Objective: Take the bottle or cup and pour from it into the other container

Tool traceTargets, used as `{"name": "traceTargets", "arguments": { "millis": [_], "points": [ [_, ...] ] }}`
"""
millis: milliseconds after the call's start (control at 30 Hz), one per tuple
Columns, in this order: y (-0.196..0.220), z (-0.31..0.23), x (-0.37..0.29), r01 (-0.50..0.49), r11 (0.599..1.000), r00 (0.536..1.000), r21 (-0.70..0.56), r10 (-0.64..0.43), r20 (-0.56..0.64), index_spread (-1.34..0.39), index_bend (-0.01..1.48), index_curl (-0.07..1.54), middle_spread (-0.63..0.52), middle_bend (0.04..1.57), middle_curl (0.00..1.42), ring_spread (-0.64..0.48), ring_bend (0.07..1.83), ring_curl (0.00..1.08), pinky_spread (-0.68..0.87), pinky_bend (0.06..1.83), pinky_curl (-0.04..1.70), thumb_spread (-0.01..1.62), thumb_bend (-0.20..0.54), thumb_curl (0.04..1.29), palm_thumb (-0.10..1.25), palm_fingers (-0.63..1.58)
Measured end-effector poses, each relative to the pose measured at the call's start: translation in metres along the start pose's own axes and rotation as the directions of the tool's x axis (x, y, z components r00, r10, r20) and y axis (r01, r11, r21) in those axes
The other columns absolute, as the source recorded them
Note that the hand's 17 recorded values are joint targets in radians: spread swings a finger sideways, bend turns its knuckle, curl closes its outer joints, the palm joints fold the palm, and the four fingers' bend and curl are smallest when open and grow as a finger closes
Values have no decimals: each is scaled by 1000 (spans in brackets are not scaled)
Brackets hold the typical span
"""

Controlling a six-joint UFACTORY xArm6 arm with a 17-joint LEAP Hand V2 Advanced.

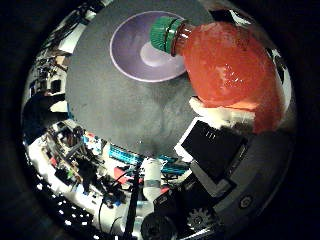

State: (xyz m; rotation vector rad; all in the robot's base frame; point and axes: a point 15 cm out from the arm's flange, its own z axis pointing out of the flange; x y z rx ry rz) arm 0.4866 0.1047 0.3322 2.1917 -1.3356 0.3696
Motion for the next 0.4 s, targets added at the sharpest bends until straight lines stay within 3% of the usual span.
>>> {"name": "traceTargets", "arguments": {
  "millis": [400],
  "points": [
    [6, 9, 15, -29, 999, 999, -19, 30, 15, -218, 1139, 968, -141, 1324, 910, -287, 1248, 988, -293, 1139, 1013, 166, -19, 962, 1133, 1085]
  ]
}}
